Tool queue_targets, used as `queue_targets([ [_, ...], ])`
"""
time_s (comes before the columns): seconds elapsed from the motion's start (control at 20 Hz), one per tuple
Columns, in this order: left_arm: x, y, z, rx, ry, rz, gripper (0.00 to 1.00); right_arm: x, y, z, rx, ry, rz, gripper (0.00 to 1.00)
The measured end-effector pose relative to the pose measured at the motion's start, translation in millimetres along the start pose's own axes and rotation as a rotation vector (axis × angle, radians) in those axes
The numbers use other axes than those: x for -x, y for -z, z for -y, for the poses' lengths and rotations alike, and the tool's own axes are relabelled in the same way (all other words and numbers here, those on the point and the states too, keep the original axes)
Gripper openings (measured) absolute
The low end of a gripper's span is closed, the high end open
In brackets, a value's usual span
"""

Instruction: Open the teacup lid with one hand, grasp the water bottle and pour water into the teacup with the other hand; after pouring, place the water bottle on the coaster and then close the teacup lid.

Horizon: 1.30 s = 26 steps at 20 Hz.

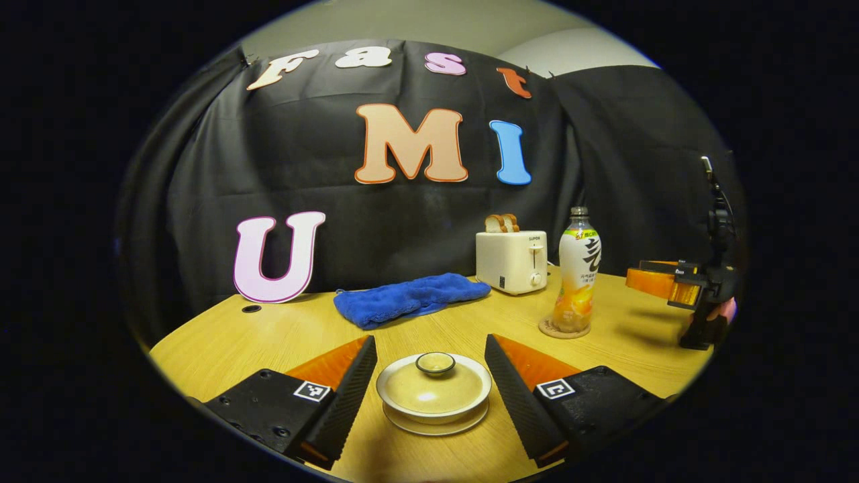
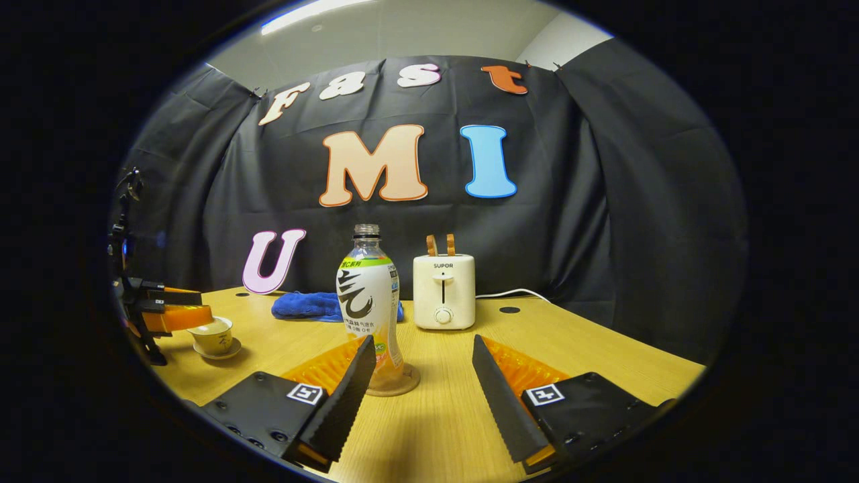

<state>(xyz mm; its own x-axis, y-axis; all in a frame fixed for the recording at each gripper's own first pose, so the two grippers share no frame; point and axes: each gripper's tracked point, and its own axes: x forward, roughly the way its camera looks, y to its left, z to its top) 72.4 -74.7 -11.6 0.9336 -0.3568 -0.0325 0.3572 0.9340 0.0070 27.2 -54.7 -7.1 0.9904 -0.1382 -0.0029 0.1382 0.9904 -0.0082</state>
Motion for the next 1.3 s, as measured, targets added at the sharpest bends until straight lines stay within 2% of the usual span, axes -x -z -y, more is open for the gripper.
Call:
queue_targets([
  [0.15, 14, -7, -5, 0.020, -0.013, 0.046, 0.95, 1, 0, 0, 0.000, 0.000, 0.000, 0.93],
  [0.2, 17, -6, -6, 0.019, -0.021, 0.042, 0.94, 1, 0, 0, 0.000, 0.000, 0.000, 0.89],
  [0.25, 21, -7, -7, 0.020, -0.025, 0.049, 0.95, 1, 0, 0, 0.000, 0.000, 0.000, 0.89],
  [0.3, 25, -5, -8, 0.019, -0.030, 0.046, 0.94, 1, 0, 0, 0.000, 0.000, 0.000, 0.93],
  [0.4, 32, -5, -16, 0.018, -0.057, 0.048, 0.94, 1, 0, 0, 0.000, 0.000, 0.000, 0.93],
  [0.5, 39, -4, -29, 0.018, -0.111, 0.044, 0.95, 1, -1, 0, 0.000, 0.000, 0.001, 0.93],
  [0.55, 41, -4, -36, 0.019, -0.140, 0.045, 0.95, 1, 0, 0, 0.000, 0.000, 0.001, 0.89],
  [0.6, 44, -3, -42, 0.019, -0.170, 0.042, 0.95, 1, 0, 0, 0.001, 0.000, 0.001, 0.89],
  [0.65, 46, -3, -49, 0.019, -0.204, 0.040, 0.95, 1, 0, 0, 0.000, 0.000, 0.001, 0.93],
  [0.8, 57, -1, -73, 0.021, -0.330, 0.032, 0.94, 1, 0, 1, 0.001, 0.002, 0.001, 0.93],
  [0.85, 60, -1, -80, 0.021, -0.374, 0.030, 0.94, 1, 0, 1, 0.001, 0.004, 0.001, 0.89],
  [0.9, 63, -1, -88, 0.019, -0.418, 0.030, 0.94, 1, 0, 1, 0.001, 0.005, 0.001, 0.93],
  [1.0, 68, 0, -95, 0.019, -0.475, 0.030, 0.94, 1, 0, 1, 0.001, 0.005, 0.001, 0.93],
  [1.25, 69, -2, -97, 0.018, -0.499, 0.032, 0.94, 1, 0, 1, 0.001, 0.005, 0.000, 0.93],
  [1.3, 70, 1, -97, 0.018, -0.501, 0.030, 0.96, 1, 0, 1, 0.001, 0.005, 0.001, 0.93],
])
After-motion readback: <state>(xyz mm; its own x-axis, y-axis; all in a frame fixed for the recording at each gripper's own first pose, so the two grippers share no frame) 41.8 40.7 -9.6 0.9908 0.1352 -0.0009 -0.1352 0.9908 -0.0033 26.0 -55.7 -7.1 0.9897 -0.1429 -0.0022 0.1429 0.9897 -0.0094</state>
